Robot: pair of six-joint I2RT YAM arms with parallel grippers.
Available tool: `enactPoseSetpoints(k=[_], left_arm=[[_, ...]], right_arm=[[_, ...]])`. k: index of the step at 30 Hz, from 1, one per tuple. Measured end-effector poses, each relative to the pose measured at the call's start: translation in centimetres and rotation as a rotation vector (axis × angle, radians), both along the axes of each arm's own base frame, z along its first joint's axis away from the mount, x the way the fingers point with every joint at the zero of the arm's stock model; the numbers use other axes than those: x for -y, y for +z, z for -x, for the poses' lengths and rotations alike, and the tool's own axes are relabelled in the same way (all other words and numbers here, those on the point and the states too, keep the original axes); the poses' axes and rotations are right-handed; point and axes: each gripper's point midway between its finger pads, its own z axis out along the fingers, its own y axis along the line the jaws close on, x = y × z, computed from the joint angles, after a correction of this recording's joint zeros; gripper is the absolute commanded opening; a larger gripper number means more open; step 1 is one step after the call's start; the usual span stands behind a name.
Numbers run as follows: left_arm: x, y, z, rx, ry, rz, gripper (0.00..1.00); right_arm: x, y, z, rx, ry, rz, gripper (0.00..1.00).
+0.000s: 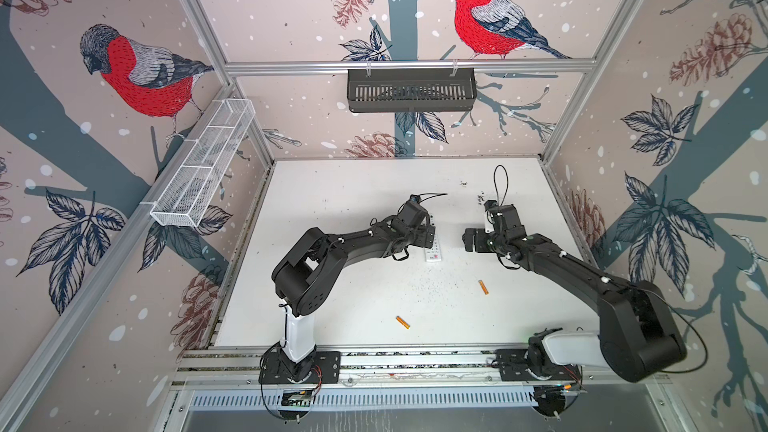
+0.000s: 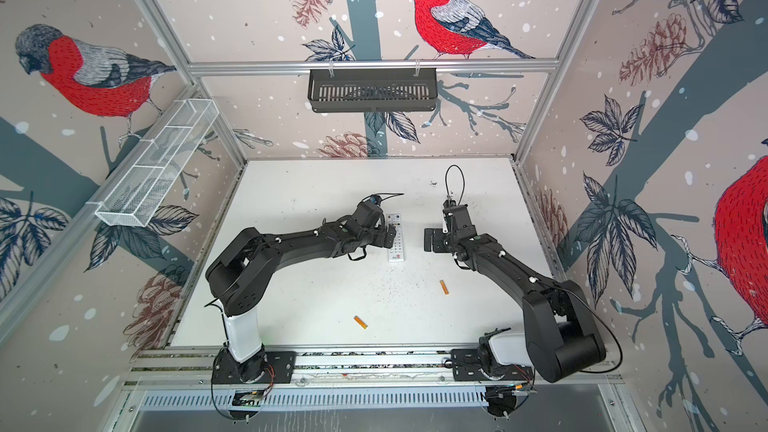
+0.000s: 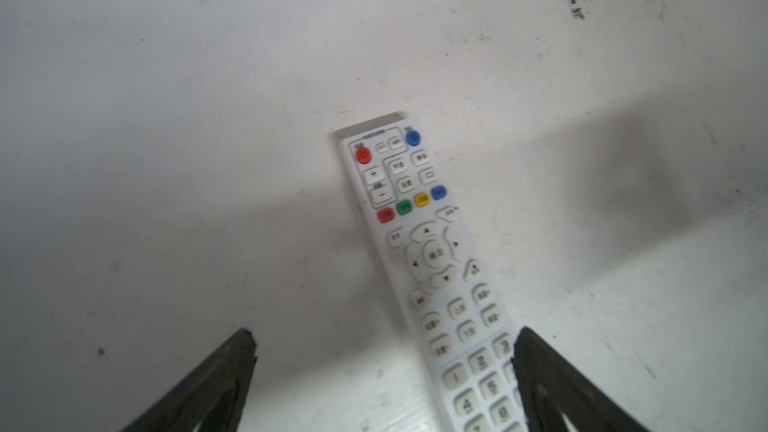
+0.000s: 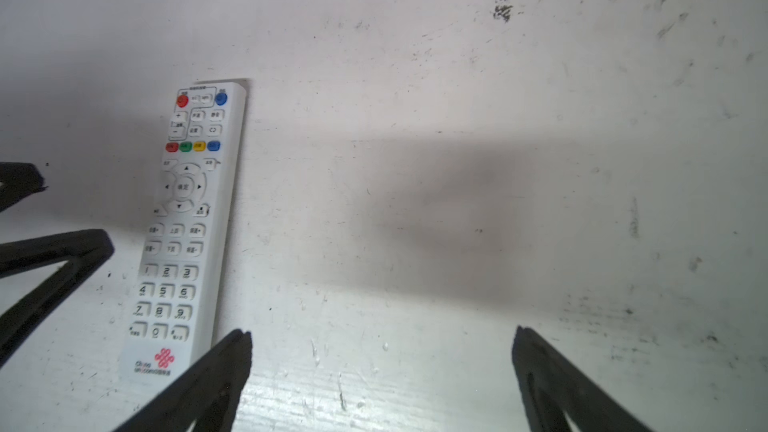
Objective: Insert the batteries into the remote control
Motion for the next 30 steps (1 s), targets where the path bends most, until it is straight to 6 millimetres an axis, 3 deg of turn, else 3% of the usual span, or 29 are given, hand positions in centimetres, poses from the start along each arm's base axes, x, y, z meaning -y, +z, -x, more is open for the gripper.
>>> enactPoseSetpoints(k=[5, 11, 19, 30], left_arm=[[3.0, -1.0, -0.7, -0.059, 0.001, -0.005, 0.97], [2.8, -3.0, -2.1, -0.133, 0.118, -0.089, 0.93], [2.5, -4.6, -2.6, -0.175, 0.170, -0.154, 0.82], [3.2, -5.2, -4.7, -0.136, 0.203, -0.193, 0.63]], right_arm=[[0.2, 1.9, 0.3, 0.057, -0.001, -0.026, 1.00], [0.0, 3.4, 0.5, 0.096, 0.012, -0.055, 1.00], [0.0, 3.7, 0.7, 0.106, 0.015, -0.065, 1.00], [-0.2, 3.3, 1.0, 0.095, 0.027, -0.077, 0.99]])
